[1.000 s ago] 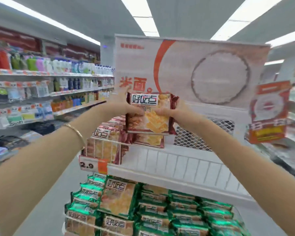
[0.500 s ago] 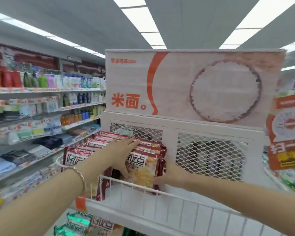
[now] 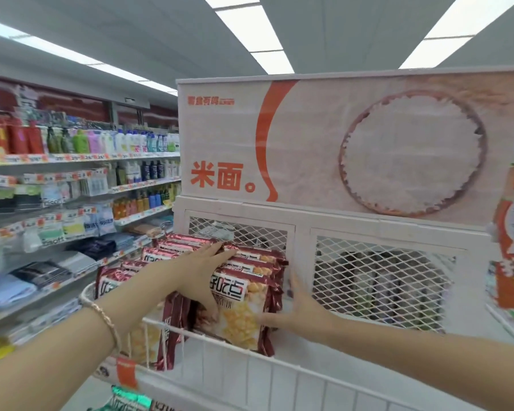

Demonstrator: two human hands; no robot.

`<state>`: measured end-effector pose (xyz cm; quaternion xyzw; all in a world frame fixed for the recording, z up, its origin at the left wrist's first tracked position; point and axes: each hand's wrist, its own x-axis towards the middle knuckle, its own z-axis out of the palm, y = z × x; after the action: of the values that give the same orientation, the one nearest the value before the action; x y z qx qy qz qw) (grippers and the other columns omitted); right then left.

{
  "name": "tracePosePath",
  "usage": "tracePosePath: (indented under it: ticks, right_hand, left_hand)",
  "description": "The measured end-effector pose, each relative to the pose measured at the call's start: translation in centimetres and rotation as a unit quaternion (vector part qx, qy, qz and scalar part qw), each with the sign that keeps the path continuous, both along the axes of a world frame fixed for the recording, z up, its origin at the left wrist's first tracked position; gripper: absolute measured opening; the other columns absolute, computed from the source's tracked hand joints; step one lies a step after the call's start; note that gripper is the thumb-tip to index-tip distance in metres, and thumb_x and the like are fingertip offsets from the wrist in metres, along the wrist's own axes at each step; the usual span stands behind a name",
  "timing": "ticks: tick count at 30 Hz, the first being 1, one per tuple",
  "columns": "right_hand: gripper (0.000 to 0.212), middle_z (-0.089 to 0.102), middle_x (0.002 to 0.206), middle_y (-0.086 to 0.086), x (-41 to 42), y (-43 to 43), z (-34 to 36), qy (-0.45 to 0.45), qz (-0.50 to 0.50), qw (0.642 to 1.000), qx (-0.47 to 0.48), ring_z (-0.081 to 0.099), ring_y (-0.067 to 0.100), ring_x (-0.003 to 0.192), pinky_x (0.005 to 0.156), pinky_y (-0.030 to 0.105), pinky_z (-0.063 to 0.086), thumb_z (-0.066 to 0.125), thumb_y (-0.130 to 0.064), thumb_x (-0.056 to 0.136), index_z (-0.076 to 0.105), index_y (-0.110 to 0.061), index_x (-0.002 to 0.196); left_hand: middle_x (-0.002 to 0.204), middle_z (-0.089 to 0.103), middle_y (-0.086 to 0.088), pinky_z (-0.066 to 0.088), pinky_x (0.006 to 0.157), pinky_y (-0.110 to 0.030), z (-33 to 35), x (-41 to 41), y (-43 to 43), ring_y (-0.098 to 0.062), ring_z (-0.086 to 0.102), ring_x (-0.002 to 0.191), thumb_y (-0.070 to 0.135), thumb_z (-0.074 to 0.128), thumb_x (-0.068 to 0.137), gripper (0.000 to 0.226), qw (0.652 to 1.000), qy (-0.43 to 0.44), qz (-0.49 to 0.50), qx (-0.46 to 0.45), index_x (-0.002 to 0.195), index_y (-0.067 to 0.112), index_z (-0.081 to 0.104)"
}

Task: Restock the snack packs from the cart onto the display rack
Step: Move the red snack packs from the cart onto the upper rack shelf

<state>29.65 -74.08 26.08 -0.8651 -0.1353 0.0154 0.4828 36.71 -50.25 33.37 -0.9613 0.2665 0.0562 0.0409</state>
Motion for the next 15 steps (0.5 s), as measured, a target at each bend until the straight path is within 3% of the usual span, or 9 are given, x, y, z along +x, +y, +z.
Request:
tracePosePath:
  ticks: [2, 5, 6, 8, 9, 10, 12, 13, 15]
  right_hand:
    - [0.098, 0.061, 0.119, -0.028, 1.2, 0.6, -0.3, 0.070, 0.054, 0.996, -0.005, 0.059, -0.018, 0.101, 0.087, 0.002, 0.045, 0.086, -0.037, 0.076, 0.020, -0.039, 0.149]
    - [0.108, 0.056, 0.136, -0.021, 0.7, 1.3, -0.8, 0.040, 0.052, 0.998, 0.015, 0.056, -0.012, 0.117, 0.104, 0.016, 0.044, 0.088, -0.037, 0.074, 0.013, -0.040, 0.152]
    - [0.115, 0.046, 0.147, -0.020, 0.1, 1.3, -0.9, -0.007, 0.028, 1.000, 0.009, 0.047, -0.011, 0.128, 0.113, 0.022, 0.037, 0.088, -0.042, 0.071, 0.007, -0.043, 0.153]
    - [0.128, 0.005, 0.166, -0.017, -1.0, 0.9, -1.1, -0.161, -0.027, 0.981, -0.103, 0.010, -0.003, 0.150, 0.123, 0.030, 0.011, 0.078, -0.067, 0.068, -0.013, -0.043, 0.154]
    - [0.125, -0.012, 0.166, -0.015, -1.3, 0.9, -1.0, -0.262, -0.026, 0.945, -0.195, -0.006, 0.004, 0.153, 0.124, 0.036, 0.001, 0.068, -0.076, 0.070, -0.018, -0.041, 0.154]
    - [0.116, -0.015, 0.167, -0.008, -1.2, 0.7, -1.1, -0.367, -0.005, 0.889, -0.273, -0.010, 0.014, 0.154, 0.124, 0.045, -0.002, 0.059, -0.079, 0.076, -0.014, -0.038, 0.156]
    - [0.089, 0.002, 0.168, 0.007, 0.2, 0.3, -1.7, -0.518, 0.054, 0.756, -0.395, 0.004, 0.031, 0.155, 0.121, 0.063, 0.005, 0.045, -0.076, 0.089, 0.007, -0.035, 0.159]
    - [0.080, 0.012, 0.167, 0.008, 1.3, 0.0, -2.0, -0.545, 0.076, 0.708, -0.442, 0.012, 0.036, 0.153, 0.118, 0.067, 0.012, 0.040, -0.075, 0.092, 0.016, -0.035, 0.157]
    - [0.075, 0.021, 0.164, 0.007, 3.0, -0.2, -2.0, -0.547, 0.087, 0.663, -0.504, 0.020, 0.041, 0.150, 0.113, 0.068, 0.022, 0.036, -0.075, 0.092, 0.026, -0.035, 0.155]
  left_hand:
    - [0.165, -0.021, 0.001, 0.005, 0.124, -0.049, -0.1, 0.2, -0.1, -0.023, -0.013, 0.153, 0.054, 0.083, 0.070, 0.130, 1.000, 0.005, 0.003, 0.000, 0.156, 0.037, -0.014]
    - [0.164, -0.023, 0.006, 0.008, 0.123, -0.048, 0.1, 0.3, 0.3, -0.020, -0.012, 0.153, 0.050, 0.083, 0.073, 0.126, 0.999, 0.035, -0.003, -0.033, 0.156, 0.041, -0.011]
    - [0.164, -0.023, 0.009, 0.011, 0.123, -0.047, 0.3, 0.2, 0.6, -0.019, -0.010, 0.153, 0.048, 0.083, 0.073, 0.124, 0.997, 0.049, -0.006, -0.056, 0.155, 0.044, -0.010]
    - [0.164, -0.020, 0.012, 0.014, 0.123, -0.046, 0.9, 0.4, 1.0, -0.017, -0.003, 0.154, 0.045, 0.083, 0.075, 0.120, 0.994, 0.055, -0.013, -0.094, 0.154, 0.049, -0.007]
    - [0.164, -0.018, 0.012, 0.013, 0.123, -0.046, 1.2, 0.5, 1.1, -0.016, -0.001, 0.154, 0.046, 0.083, 0.075, 0.120, 0.994, 0.047, -0.014, -0.093, 0.154, 0.050, -0.007]
    - [0.165, -0.017, 0.012, 0.011, 0.124, -0.048, 1.3, 0.6, 1.1, -0.016, -0.001, 0.154, 0.049, 0.083, 0.074, 0.121, 0.996, 0.038, -0.013, -0.082, 0.154, 0.050, -0.007]
    - [0.165, -0.018, 0.011, 0.009, 0.123, -0.052, 1.1, 0.9, 1.0, -0.016, -0.004, 0.154, 0.056, 0.084, 0.070, 0.125, 0.998, 0.040, -0.006, -0.056, 0.153, 0.051, -0.009]
    - [0.164, -0.020, 0.011, 0.007, 0.123, -0.055, 0.7, 1.1, 0.8, -0.016, -0.007, 0.153, 0.059, 0.083, 0.069, 0.126, 0.998, 0.043, -0.002, -0.038, 0.153, 0.050, -0.010]
    - [0.164, -0.021, 0.010, 0.003, 0.121, -0.062, -0.1, 1.5, 0.6, -0.018, -0.011, 0.153, 0.063, 0.081, 0.068, 0.127, 1.000, 0.030, 0.000, -0.008, 0.152, 0.049, -0.013]
